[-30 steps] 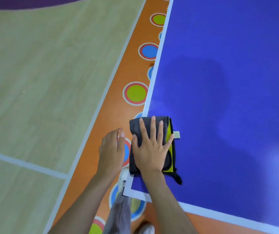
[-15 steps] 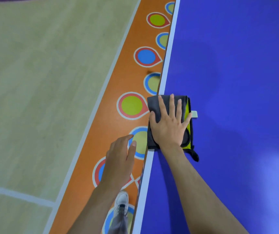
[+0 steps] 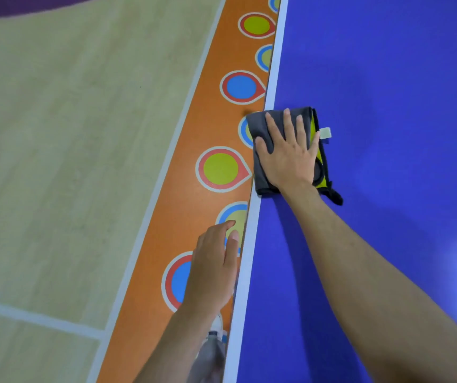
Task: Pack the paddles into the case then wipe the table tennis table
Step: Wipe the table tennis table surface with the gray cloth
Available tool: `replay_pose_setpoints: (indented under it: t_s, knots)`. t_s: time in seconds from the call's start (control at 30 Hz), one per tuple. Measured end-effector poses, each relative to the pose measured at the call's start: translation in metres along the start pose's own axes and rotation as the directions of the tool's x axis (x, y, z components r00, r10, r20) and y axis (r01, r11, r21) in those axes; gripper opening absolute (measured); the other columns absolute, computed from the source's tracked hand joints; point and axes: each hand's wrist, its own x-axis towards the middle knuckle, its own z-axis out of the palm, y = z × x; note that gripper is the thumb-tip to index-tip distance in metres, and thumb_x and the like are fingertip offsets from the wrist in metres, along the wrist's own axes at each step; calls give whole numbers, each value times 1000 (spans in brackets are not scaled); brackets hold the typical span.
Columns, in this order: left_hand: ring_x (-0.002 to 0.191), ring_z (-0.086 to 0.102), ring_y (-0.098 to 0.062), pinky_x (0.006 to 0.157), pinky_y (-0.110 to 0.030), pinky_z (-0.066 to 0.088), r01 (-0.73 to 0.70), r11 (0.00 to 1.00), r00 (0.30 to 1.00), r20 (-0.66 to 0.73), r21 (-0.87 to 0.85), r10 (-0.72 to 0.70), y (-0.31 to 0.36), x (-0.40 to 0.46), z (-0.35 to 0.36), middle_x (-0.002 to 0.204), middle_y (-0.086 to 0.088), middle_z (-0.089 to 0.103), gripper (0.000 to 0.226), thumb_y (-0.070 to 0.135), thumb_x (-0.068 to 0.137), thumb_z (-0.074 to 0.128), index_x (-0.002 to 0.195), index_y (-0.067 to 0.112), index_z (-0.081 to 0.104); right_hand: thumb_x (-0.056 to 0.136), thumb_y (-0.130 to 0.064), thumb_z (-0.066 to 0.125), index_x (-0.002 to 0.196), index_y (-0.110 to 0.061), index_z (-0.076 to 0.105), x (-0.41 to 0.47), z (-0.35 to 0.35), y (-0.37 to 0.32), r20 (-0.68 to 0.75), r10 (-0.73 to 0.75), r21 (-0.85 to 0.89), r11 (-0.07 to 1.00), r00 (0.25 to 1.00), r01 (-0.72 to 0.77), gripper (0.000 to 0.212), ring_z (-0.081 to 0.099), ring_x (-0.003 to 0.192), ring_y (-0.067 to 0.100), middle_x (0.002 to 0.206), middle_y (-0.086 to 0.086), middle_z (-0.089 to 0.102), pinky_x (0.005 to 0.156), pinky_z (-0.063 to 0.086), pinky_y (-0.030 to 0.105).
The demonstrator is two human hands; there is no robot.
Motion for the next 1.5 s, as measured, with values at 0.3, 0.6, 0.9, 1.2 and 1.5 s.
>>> replay_pose_setpoints:
  t_s: [0.3, 0.6, 0.9, 1.2, 1.5]
  knots:
    - [125, 36, 7, 90, 2, 25, -109, 990, 993, -40, 87, 113, -18, -90, 6, 150, 12, 48, 42, 24, 111, 38, 152, 28, 44, 103, -60, 21, 163, -40, 20, -211, -6, 15, -8, -4, 24, 1000, 1000, 4, 63, 8, 160, 25, 173, 0, 14, 126, 8, 62]
    - [145, 34, -12, 104, -14, 26, -174, 971, 984, -11, 165, 178, -23, -185, 17, 159, 3, 37, 46, 23, 110, 40, 156, 18, 37, 104, -59, 28, 163, -40, 23, -418, -13, 26, 11, 52, 35, 998, 999, -53, 62, 7, 160, 23, 173, -1, 16, 125, 15, 61]
    - [150, 30, -23, 115, -39, 39, -164, 956, 986, 15, 242, 166, -17, -185, 27, 165, -1, 28, 53, 30, 108, 46, 158, 24, 31, 103, -57, 37, 162, -43, 22, -467, -9, 26, 5, 118, 55, 991, 993, -118, 63, 3, 161, 20, 173, -2, 13, 127, 11, 57]
    - [153, 21, -22, 121, -37, 27, -148, 973, 988, -9, 174, 152, 18, -104, 36, 168, -1, 21, 67, 28, 104, 58, 162, 25, 23, 101, -62, 30, 162, -44, 19, -318, -5, 42, -45, 152, 50, 987, 987, -150, 65, 2, 161, 23, 174, -2, 8, 127, 5, 60]
    - [155, 21, -24, 121, -45, 32, -218, 910, 968, -42, 352, 248, 54, -15, 45, 170, -5, 18, 67, 27, 105, 52, 162, 27, 18, 100, -63, 29, 163, -45, 15, -122, -7, 63, -47, 185, 39, 982, 982, -183, 67, 0, 161, 21, 174, -4, 5, 127, 2, 60]
